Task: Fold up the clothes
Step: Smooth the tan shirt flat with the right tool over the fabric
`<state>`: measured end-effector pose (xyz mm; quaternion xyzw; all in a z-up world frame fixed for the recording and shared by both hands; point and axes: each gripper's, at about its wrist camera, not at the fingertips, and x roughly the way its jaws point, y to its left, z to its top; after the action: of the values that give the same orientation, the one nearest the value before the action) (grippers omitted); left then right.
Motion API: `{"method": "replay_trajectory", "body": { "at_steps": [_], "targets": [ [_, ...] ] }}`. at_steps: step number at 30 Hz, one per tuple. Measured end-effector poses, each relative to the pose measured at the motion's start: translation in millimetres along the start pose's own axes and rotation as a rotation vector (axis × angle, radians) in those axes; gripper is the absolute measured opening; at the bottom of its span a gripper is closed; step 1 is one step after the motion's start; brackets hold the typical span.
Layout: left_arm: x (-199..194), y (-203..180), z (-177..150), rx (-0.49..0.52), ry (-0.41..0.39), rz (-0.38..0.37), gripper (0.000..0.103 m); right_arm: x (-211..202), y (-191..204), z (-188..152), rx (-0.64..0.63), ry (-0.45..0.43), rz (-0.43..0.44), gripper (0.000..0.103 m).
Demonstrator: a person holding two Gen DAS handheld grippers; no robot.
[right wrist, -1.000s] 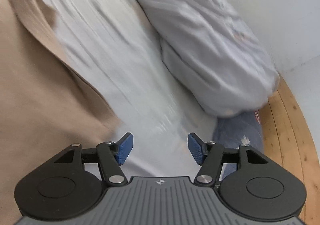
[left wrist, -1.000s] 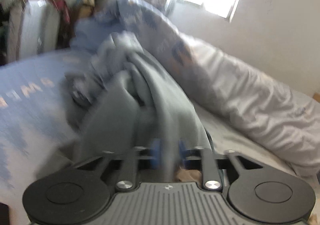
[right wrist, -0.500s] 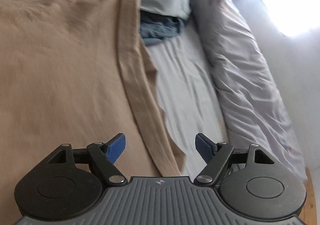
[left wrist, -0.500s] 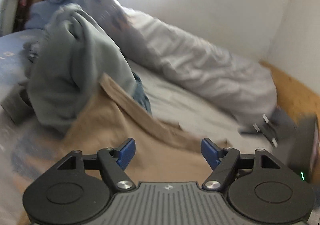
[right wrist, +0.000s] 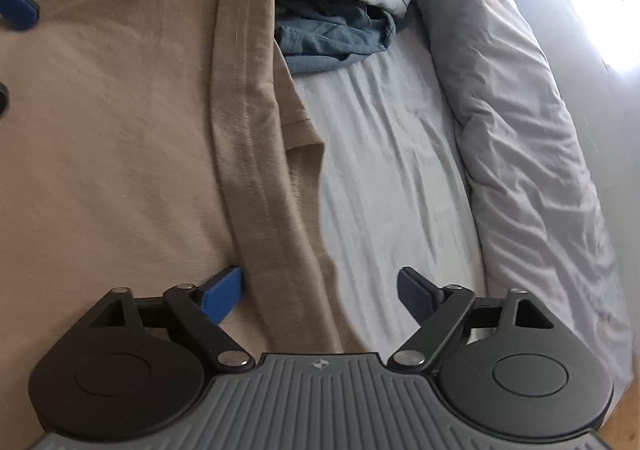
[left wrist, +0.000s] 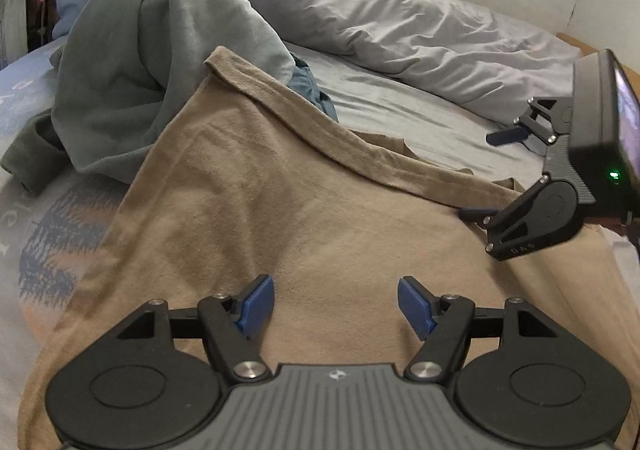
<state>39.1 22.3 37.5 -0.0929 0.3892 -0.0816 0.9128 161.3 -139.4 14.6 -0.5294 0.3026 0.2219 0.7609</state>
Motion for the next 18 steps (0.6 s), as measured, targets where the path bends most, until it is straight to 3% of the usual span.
{"method": "replay_trajectory", "body": {
  "at_steps": [3, 8, 12, 15, 18],
  "targets": [
    [-1, -2, -3, 0.014, -0.002, 0.006, 0.068, 7, -11, 3, -0.014, 0.007, -0.038, 0.087],
    [0, -3, -6, 0.015, -0.002, 0.000, 0.068, 10, -34, 9, 0.035, 0.019, -0.016, 0.087],
    [-2, 0, -5, 0.003, 0.001, -0.011, 0.068, 1, -62, 10, 0.141, 0.000, -0.124, 0.087],
    [-2, 1, -5, 0.000, 0.003, -0.014, 0.068, 2, -70, 11, 0.139, 0.040, -0.228, 0.087],
    [-3, 2, -3, -0.012, 0.004, -0.018, 0.068, -14, -69, 17, 0.188, -0.025, -0.130, 0.087]
  ]
}}
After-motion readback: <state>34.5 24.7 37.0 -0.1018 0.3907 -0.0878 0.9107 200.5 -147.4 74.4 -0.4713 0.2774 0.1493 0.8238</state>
